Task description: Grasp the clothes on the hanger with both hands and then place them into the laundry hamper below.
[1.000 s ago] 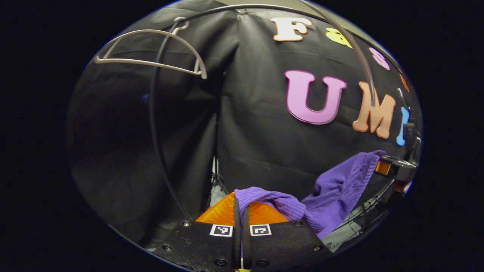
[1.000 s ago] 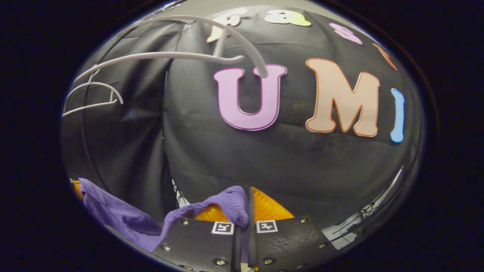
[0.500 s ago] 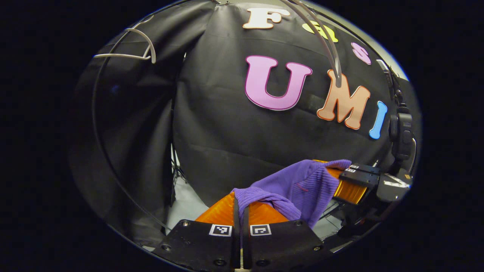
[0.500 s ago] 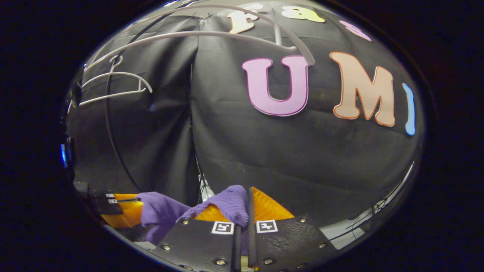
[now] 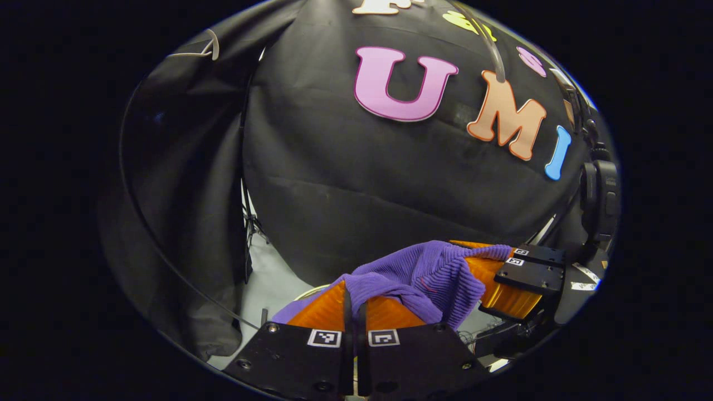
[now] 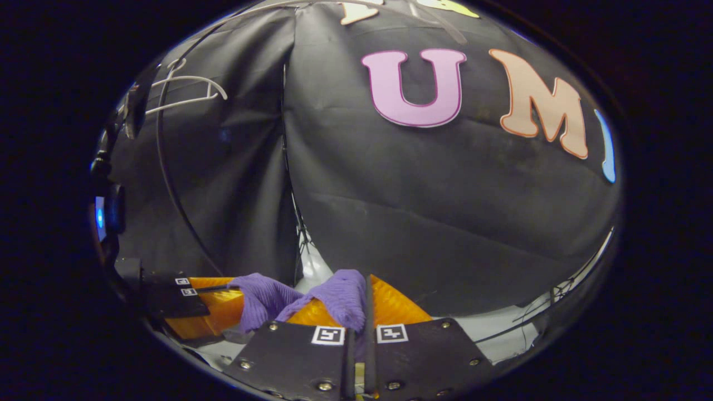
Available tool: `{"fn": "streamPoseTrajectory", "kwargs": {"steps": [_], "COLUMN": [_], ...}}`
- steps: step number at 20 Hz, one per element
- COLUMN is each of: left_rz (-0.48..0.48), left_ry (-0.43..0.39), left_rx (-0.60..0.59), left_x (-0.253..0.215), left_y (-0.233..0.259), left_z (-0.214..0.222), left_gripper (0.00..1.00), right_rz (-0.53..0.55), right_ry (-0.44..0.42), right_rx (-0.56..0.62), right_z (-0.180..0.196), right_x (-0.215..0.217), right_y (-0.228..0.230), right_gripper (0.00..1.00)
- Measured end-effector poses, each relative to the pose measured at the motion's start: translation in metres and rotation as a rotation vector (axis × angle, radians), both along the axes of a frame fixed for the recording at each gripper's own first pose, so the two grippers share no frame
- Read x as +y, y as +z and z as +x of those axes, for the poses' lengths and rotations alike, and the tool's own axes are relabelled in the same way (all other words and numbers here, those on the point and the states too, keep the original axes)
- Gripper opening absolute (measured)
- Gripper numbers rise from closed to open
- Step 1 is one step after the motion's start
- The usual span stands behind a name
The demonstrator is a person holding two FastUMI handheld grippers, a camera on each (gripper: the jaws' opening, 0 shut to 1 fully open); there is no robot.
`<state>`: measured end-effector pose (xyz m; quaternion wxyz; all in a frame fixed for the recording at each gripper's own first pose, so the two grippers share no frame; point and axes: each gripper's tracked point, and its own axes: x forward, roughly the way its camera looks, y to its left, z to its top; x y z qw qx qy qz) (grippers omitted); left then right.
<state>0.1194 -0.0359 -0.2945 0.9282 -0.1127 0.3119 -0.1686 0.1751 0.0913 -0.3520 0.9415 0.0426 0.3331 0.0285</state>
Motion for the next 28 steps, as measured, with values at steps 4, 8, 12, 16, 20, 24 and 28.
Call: {"fn": "streamPoseTrajectory", "kwargs": {"steps": [4,8,12,16,20,24,28], "left_rz": [0.006,-0.026,-0.022,-0.020,-0.026,-0.022,-0.017], "left_ry": [-0.027,-0.030,-0.050,-0.077,-0.083,-0.081,-0.078], "left_rx": [0.055,0.117,0.160,0.138,0.141,0.159,0.191], "left_x": [-0.005,-0.009,-0.012,-0.019,-0.023,-0.025,-0.032], "left_y": [-0.020,-0.033,-0.051,-0.046,-0.046,-0.047,-0.052], "left_z": [-0.010,-0.022,-0.033,-0.032,-0.032,-0.033,-0.040], "left_gripper": [0.04,0.08,0.22,0.27,0.27,0.27,0.48], "right_rz": [-0.008,-0.020,-0.003,-0.005,-0.007,-0.001,0.009], "right_ry": [0.019,0.034,0.019,0.007,-0.002,-0.003,0.006], "right_rx": [0.041,0.050,0.052,0.056,0.065,0.086,0.122], "right_z": [-0.009,-0.010,-0.010,-0.011,-0.014,-0.022,-0.029], "right_x": [0.003,0.003,0.003,-0.001,-0.009,-0.010,-0.008], "right_y": [-0.016,-0.019,-0.018,-0.018,-0.023,-0.030,-0.040], "right_gripper": [0.07,0.07,0.07,0.07,0.07,0.07,0.07]}}
